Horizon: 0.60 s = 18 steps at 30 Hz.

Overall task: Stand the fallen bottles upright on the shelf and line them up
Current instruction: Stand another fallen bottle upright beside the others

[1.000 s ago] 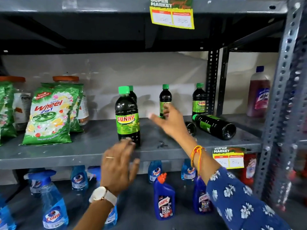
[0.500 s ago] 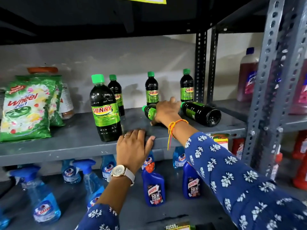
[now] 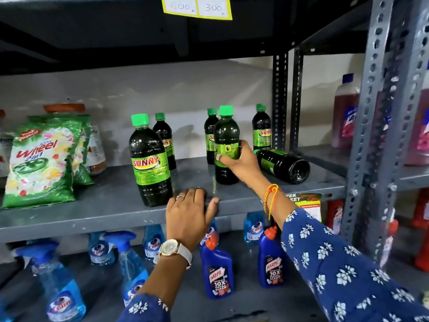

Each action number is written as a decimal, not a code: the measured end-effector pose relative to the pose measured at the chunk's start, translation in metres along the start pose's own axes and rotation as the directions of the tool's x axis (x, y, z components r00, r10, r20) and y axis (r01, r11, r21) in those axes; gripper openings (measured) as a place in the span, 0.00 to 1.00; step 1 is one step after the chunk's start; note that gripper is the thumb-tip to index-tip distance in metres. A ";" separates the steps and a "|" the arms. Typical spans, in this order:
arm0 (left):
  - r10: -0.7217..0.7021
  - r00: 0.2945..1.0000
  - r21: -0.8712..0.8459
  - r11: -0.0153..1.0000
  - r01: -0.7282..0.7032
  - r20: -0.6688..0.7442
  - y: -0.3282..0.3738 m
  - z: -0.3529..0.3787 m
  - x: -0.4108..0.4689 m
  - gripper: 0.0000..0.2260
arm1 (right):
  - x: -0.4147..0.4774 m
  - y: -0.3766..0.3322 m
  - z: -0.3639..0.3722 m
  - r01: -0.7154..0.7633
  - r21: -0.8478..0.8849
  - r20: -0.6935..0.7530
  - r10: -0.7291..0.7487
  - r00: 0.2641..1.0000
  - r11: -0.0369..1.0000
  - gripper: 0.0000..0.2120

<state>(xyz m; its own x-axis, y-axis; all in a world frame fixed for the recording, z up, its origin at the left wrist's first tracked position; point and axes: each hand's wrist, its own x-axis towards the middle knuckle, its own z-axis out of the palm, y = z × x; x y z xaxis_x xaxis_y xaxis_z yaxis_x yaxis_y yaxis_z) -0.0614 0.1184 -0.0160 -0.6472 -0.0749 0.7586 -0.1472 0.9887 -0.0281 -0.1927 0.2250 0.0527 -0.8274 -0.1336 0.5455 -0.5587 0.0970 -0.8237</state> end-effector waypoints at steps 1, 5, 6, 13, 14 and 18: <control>0.001 1.000 0.000 1.000 -0.001 -0.001 0.000 0.000 0.000 0.18 | 0.000 0.002 0.000 -0.006 0.017 0.004 0.006 1.000 1.000 0.23; -0.003 1.000 -0.004 1.000 0.003 -0.008 0.000 0.000 0.001 0.18 | 0.003 0.003 -0.003 -0.015 -0.024 0.049 0.017 0.999 1.000 0.25; -0.004 1.000 -0.009 1.000 0.004 -0.007 0.000 0.000 0.001 0.18 | 0.002 0.004 -0.003 -0.017 -0.032 0.067 0.019 0.998 0.999 0.25; -0.010 1.000 -0.045 0.999 0.010 -0.011 0.001 0.001 0.000 0.19 | -0.004 0.016 0.000 -0.025 -0.285 0.072 0.048 0.996 0.958 0.42; -0.009 1.000 -0.046 0.999 0.008 -0.015 0.001 0.002 -0.001 0.19 | -0.003 0.017 0.000 -0.033 -0.283 0.069 0.055 0.996 0.959 0.39; -0.021 1.000 -0.046 0.999 0.020 -0.013 0.001 0.003 -0.001 0.19 | 0.001 0.020 0.000 -0.117 -0.115 0.127 0.131 0.983 0.986 0.29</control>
<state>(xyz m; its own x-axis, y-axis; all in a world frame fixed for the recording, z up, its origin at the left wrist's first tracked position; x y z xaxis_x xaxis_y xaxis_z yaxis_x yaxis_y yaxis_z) -0.0626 0.1188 -0.0187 -0.6341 -0.0938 0.7675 -0.1258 0.9919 0.0173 -0.2051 0.2266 0.0365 -0.8797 -0.2436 0.4085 -0.4609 0.2249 -0.8585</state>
